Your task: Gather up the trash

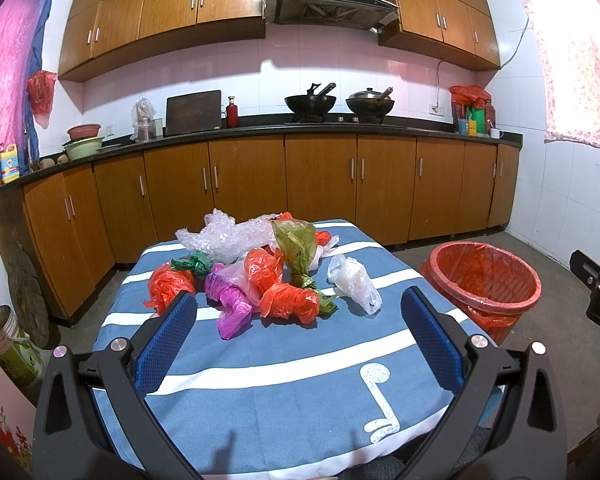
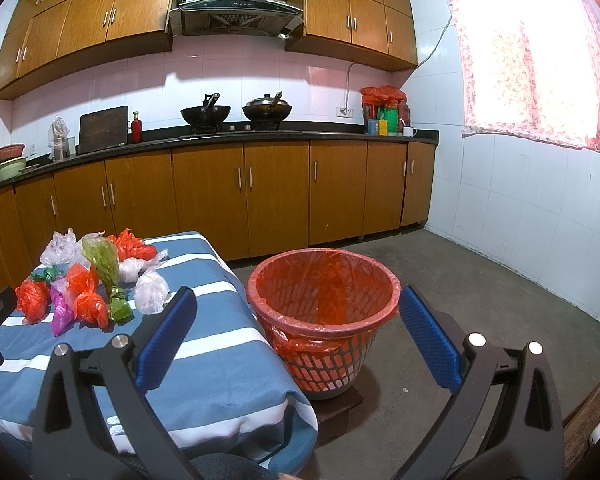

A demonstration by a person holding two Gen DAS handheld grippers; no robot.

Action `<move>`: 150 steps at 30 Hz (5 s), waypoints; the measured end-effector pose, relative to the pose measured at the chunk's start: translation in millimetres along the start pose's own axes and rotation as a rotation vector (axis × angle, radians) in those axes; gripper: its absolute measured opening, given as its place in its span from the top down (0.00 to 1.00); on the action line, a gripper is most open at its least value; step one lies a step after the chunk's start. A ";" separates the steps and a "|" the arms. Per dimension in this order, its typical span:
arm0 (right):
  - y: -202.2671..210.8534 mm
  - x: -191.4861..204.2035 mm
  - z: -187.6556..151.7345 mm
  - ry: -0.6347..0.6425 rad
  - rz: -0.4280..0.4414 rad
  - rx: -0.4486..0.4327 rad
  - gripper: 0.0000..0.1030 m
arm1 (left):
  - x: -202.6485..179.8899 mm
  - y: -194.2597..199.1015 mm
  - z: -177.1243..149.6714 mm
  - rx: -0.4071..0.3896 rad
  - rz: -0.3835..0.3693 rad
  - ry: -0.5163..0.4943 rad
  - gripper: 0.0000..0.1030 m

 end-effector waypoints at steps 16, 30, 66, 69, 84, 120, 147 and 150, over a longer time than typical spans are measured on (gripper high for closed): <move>-0.7 -0.1 -1.2 -0.002 0.001 0.001 0.04 | 0.4 0.9 -0.4 -0.002 0.000 0.000 0.02; -0.9 0.1 -1.7 -0.003 0.001 0.002 0.04 | 0.3 0.7 -0.5 -0.001 0.000 0.000 0.02; -18.9 13.2 -11.9 -0.021 0.045 0.063 0.04 | 6.4 -6.2 -5.8 0.015 0.018 -0.001 0.02; -32.5 26.1 -14.6 -0.039 0.100 0.107 0.04 | 15.6 -11.4 -12.0 0.036 0.026 0.013 0.02; -112.2 138.8 -21.0 0.054 0.325 0.259 0.20 | 144.4 -60.7 -20.8 0.139 0.249 0.142 0.02; -237.9 234.0 -81.8 0.123 0.371 0.522 0.84 | 201.2 -171.8 -55.5 0.384 0.190 0.175 0.36; -210.9 204.6 -65.3 0.098 0.377 0.484 0.84 | 200.4 -119.4 -33.5 0.303 0.113 0.189 0.91; -203.3 199.5 -60.6 0.091 0.380 0.472 0.84 | 195.0 -110.8 -22.8 0.273 0.112 0.176 0.91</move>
Point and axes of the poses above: each gripper's, at about its wrist camera, not at the fingertips, and y roughly against the way its jaws point, x to its left, z to its top, the point moved 8 cm from there along -y, roughly the way its jaws point
